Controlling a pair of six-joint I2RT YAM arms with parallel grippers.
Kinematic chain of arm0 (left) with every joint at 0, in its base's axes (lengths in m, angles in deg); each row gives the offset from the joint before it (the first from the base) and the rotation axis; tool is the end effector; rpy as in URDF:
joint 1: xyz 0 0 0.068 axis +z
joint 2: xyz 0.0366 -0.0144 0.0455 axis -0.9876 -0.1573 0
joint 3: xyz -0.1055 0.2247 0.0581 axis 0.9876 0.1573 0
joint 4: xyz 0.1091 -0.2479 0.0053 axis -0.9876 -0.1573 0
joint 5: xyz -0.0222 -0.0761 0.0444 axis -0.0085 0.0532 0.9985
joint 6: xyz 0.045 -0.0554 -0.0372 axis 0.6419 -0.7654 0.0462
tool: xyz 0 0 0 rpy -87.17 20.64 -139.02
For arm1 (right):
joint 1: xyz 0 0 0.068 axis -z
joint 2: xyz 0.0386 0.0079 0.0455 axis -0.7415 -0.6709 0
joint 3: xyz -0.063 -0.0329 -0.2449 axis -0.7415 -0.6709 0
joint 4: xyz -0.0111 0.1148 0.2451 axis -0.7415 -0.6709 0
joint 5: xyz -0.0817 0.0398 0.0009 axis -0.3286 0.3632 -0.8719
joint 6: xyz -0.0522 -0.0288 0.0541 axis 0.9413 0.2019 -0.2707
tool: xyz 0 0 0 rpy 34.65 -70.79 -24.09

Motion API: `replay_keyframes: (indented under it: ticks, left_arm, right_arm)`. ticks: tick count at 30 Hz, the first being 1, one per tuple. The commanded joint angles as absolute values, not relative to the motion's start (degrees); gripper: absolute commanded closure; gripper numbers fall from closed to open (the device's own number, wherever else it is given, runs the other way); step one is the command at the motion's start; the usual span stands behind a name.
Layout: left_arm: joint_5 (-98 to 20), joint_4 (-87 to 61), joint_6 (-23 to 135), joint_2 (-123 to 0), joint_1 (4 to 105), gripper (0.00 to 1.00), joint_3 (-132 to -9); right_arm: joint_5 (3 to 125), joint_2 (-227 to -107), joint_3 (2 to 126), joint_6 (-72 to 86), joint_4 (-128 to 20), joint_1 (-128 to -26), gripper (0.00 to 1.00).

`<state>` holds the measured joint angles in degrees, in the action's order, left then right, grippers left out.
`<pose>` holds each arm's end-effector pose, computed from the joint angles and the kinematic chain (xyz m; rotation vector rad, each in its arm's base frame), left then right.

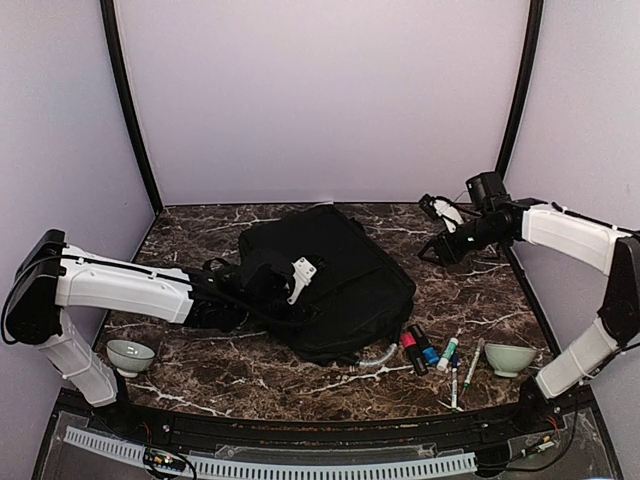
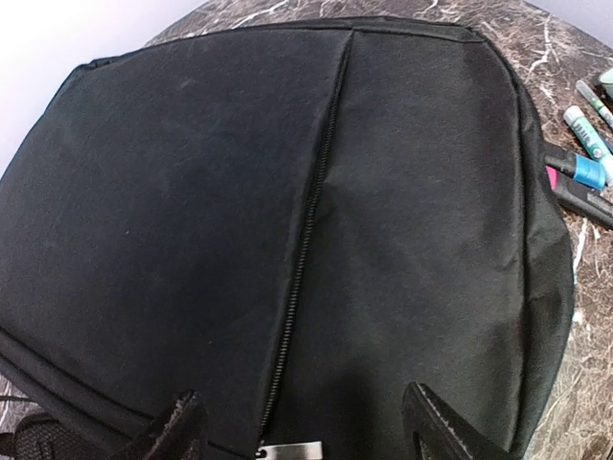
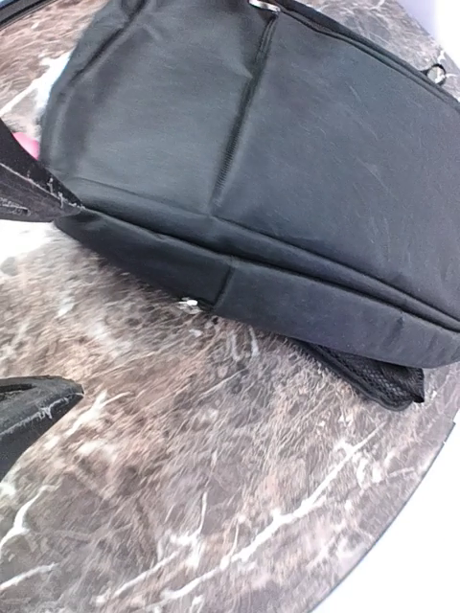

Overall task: Pack the student bag
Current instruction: Pick up the lower front pocket of the student bag.

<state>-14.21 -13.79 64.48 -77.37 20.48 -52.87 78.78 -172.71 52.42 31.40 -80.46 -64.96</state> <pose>0.2046 -0.3208 0.1741 0.8929 1.9819 -0.3232 0.3304 0.1293 0.2089 -0.8802 2.2451 0.4714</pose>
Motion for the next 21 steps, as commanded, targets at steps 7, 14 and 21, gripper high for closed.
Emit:
replay_keyframes:
  ticks: [7, 14, 21]
  left_arm:
    - [-17.31, -21.17, 73.16, -82.53, 25.63, 0.25, -62.79]
    - [-19.26, -27.66, 80.73, -92.67, 26.27, 0.25, -73.99]
    - [-9.27, -29.21, 81.86, -97.75, 26.58, 0.33, -78.96]
  right_arm:
    - [78.46, -158.18, 43.38, 42.73, -92.1, -64.61, 0.43]
    - [79.81, -156.5, 39.59, 48.92, -94.35, -68.98, 0.44]
    - [79.85, -158.2, 35.6, 50.38, -91.18, -75.83, 0.45]
